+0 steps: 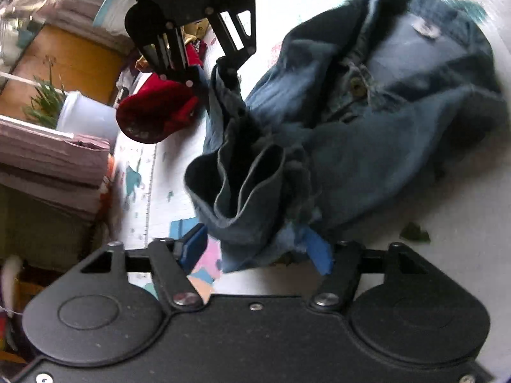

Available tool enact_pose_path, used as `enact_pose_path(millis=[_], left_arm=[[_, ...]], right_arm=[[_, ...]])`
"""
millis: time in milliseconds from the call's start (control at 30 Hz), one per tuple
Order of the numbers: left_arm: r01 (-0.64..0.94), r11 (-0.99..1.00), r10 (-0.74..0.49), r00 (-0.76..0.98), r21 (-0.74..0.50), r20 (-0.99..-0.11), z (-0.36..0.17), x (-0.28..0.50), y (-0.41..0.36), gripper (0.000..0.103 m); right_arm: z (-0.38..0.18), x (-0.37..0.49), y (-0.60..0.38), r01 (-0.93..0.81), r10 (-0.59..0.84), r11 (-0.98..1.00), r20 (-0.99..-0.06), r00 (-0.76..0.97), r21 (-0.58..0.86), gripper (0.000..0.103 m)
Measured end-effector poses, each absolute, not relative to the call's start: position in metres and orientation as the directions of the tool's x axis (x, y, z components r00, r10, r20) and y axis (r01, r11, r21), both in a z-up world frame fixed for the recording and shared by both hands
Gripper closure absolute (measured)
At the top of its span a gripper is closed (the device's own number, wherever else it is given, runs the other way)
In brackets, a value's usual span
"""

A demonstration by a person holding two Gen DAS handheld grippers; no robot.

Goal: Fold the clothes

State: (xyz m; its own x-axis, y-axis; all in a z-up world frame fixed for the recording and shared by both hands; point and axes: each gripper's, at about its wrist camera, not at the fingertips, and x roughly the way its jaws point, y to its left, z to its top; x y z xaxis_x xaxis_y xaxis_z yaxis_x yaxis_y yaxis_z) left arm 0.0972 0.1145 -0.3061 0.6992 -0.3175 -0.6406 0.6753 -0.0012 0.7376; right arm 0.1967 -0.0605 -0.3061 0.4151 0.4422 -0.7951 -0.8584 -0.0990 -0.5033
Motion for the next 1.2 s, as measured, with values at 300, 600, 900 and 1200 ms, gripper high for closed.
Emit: enact_pose_path(millis=[300,600,900,1200], left_arm=[[0.612,-0.037,-0.326,0.740,0.790,-0.588,-0.326,0.096,0.112,0.018],[0.583,-0.076,-0.389,0.729,0.809,-0.563,-0.320,0.107,0.097,0.019],[0.729,0.176,-0.356,0.674,0.662,-0.648,-0.275,0.143,0.085,0.081],[0.794,0.519,-0.414,0.559,0.318,-0.718,-0.176,0.178,0.089,0.084]], right_arm=[[-0.307,0.196,-0.057,-0.858,0.440,-0.102,-0.797,0.414,-0.503,0.083],[-0.309,0.193,-0.055,-0.858,0.445,-0.097,-0.793,0.416,-0.504,0.083],[-0.299,0.201,-0.056,-0.862,0.471,-0.055,-0.774,0.423,-0.504,0.084],[-0.236,0.226,-0.071,-0.927,0.526,-0.017,-0.792,0.311,-0.376,0.085]])
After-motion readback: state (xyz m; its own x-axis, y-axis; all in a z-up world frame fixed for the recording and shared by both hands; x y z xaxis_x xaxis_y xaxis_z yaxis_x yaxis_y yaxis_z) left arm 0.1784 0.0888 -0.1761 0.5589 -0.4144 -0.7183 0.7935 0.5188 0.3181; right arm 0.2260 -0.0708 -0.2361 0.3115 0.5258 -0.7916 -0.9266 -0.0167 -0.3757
